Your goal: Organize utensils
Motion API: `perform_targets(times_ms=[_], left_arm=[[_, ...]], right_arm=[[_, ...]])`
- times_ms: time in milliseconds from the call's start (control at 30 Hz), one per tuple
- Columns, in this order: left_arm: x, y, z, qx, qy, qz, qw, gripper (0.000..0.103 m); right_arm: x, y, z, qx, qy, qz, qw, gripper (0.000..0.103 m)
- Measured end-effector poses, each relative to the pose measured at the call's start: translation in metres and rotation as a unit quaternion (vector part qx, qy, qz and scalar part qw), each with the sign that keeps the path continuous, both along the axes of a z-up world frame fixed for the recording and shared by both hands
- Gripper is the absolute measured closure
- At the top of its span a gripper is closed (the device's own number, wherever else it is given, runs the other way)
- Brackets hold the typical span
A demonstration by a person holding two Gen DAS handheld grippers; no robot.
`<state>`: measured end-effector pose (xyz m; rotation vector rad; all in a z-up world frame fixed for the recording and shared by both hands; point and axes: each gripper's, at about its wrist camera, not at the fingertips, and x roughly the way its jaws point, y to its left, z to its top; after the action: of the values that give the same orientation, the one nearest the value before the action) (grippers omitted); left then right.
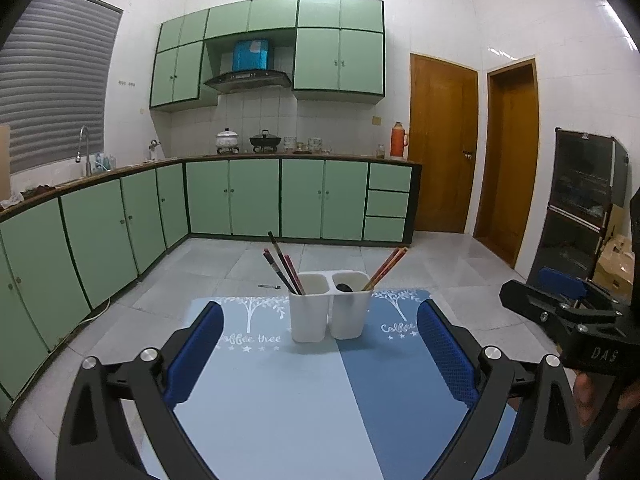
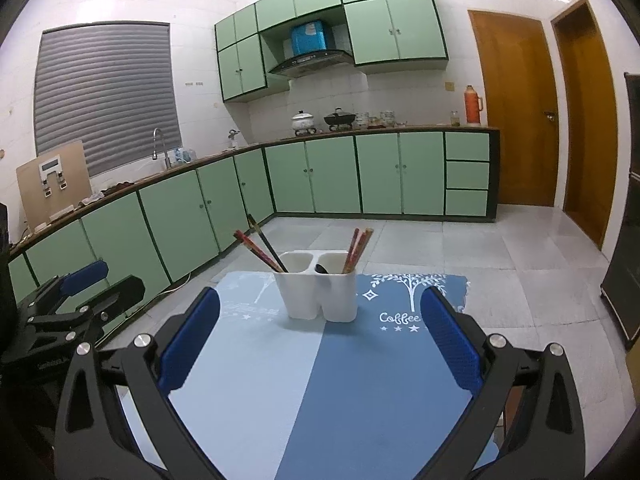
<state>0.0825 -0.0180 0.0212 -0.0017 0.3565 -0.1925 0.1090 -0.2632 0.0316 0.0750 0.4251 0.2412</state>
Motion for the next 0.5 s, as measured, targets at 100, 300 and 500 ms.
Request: perform_targets(times_ms=[100,300,500], left_arm=[[-0.002,0.001,0.002,-0.001,-0.001,0.001,1.0,0.008],[-0.009,0.002,0.005,0.001,-0.007,0.004,1.0,0.008],[-0.012,0.004,0.009,0.003,-0.013,0.003,0.9999,0.008]], right_arm=[[-0.003,0.003,0.006,-0.004,-0.005,0.004,1.0,0.006],[-0.01,0.005,0.014,-0.009,-0.014,0.008,1.0,0.006],[-0.014,0.008,0.017,-0.014,-0.018,0.012,1.0,0.006]])
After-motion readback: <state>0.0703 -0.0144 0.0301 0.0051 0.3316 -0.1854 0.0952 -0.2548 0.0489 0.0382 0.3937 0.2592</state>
